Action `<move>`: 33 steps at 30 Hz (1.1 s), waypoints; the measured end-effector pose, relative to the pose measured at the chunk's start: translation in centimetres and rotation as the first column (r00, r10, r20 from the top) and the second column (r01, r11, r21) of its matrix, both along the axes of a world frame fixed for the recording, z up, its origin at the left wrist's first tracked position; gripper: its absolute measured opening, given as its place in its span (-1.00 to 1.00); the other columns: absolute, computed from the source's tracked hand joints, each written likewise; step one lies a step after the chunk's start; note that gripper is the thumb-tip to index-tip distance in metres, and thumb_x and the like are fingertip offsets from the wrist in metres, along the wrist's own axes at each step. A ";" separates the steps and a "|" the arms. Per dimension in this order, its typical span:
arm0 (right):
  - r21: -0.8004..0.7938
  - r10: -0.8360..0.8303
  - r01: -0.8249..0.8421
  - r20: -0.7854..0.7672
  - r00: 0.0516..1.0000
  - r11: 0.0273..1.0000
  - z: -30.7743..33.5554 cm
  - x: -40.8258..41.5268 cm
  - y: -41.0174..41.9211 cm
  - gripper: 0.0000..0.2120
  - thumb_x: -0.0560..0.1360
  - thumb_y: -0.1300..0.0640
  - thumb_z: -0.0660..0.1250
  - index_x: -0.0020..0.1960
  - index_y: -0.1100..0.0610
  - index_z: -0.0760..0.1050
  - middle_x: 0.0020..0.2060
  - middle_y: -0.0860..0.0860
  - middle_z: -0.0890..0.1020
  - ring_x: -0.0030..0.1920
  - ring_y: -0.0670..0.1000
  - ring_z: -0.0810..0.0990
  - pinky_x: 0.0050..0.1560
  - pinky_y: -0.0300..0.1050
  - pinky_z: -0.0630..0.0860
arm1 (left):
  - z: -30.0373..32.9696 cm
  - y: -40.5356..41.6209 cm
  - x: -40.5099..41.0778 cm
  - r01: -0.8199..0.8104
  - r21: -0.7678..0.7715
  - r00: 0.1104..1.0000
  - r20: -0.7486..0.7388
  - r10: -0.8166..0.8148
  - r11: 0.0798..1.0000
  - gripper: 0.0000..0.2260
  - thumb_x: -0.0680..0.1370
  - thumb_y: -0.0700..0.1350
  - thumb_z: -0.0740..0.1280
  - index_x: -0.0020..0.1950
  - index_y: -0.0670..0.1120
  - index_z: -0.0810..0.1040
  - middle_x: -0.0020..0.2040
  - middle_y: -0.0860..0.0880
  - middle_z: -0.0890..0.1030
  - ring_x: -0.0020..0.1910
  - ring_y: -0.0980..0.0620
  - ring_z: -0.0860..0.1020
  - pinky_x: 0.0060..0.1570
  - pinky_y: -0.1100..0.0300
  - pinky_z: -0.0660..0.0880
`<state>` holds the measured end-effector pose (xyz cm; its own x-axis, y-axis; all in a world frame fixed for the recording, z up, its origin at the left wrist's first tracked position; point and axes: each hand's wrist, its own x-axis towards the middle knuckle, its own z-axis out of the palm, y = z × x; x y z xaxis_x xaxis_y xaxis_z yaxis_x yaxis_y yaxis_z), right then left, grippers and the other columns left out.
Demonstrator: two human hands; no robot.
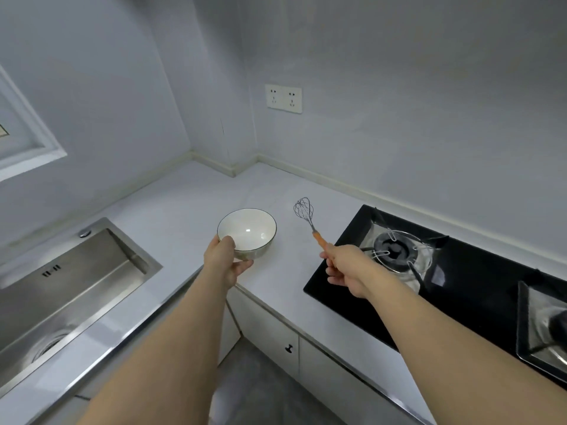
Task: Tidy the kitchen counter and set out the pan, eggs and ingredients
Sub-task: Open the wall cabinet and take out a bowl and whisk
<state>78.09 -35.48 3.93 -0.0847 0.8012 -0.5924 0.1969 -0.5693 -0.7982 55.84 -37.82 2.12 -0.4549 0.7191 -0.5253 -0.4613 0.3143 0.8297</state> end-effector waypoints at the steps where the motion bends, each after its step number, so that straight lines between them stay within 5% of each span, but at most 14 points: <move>1: -0.005 0.008 -0.008 -0.016 1.000 1.000 0.0 -0.5 1.0 -0.68 0.57 -0.13 0.22 -0.04 0.13 0.52 -0.37 -0.04 0.37 -0.37 -0.07 0.34 -0.24 -0.20 0.39 | -0.4 0.9 -0.8 -0.007 -0.011 1.000 0.010 0.007 1.000 -0.65 0.51 -0.28 0.09 0.23 -0.02 0.41 0.22 -0.09 0.36 0.17 -0.33 0.50 -0.06 -0.08 0.61; 12: -0.082 0.019 -0.020 -0.015 1.000 0.996 -1.8 -9.4 11.6 -0.75 0.61 0.03 0.21 -0.17 0.12 0.53 -0.34 -0.03 0.47 -0.33 -0.06 0.42 -0.20 -0.22 0.39 | -3.5 11.4 -12.2 -0.029 -0.070 0.999 0.024 0.031 0.997 -0.56 0.51 -0.28 0.10 0.37 -0.02 0.40 0.29 -0.09 0.30 0.18 -0.32 0.43 0.03 -0.11 0.58; 21: -0.133 0.122 -0.118 0.022 0.992 0.984 -1.7 -21.8 20.9 -0.81 0.59 0.09 0.23 -0.15 0.08 0.55 -0.40 -0.05 0.48 -0.27 -0.07 0.46 -0.05 -0.18 0.41 | -5.8 21.6 -23.5 0.016 -0.090 0.999 0.049 -0.012 0.996 -0.51 0.51 -0.29 0.07 0.40 0.01 0.41 0.30 -0.06 0.30 0.14 -0.27 0.43 0.09 -0.13 0.56; 26: -0.158 0.137 -0.132 0.019 0.990 0.979 -2.9 -28.2 25.3 -0.85 0.59 0.09 0.23 -0.06 0.10 0.54 -0.46 -0.08 0.49 -0.30 -0.07 0.48 -0.14 -0.21 0.42 | -7.6 27.0 -29.6 0.044 -0.089 0.996 0.077 -0.037 0.995 -0.51 0.51 -0.29 0.08 0.41 0.00 0.40 0.32 -0.06 0.30 0.20 -0.30 0.43 0.08 -0.12 0.57; 33: -0.191 0.185 -0.186 -0.024 0.982 0.964 -4.2 -34.5 29.3 -0.84 0.61 0.10 0.21 -0.05 0.12 0.53 -0.31 -0.03 0.54 -0.30 -0.08 0.50 -0.11 -0.20 0.44 | -9.6 32.7 -36.5 0.042 -0.099 0.994 0.103 -0.032 0.994 -0.50 0.50 -0.30 0.08 0.39 0.02 0.41 0.32 -0.06 0.29 0.24 -0.32 0.39 0.08 -0.14 0.56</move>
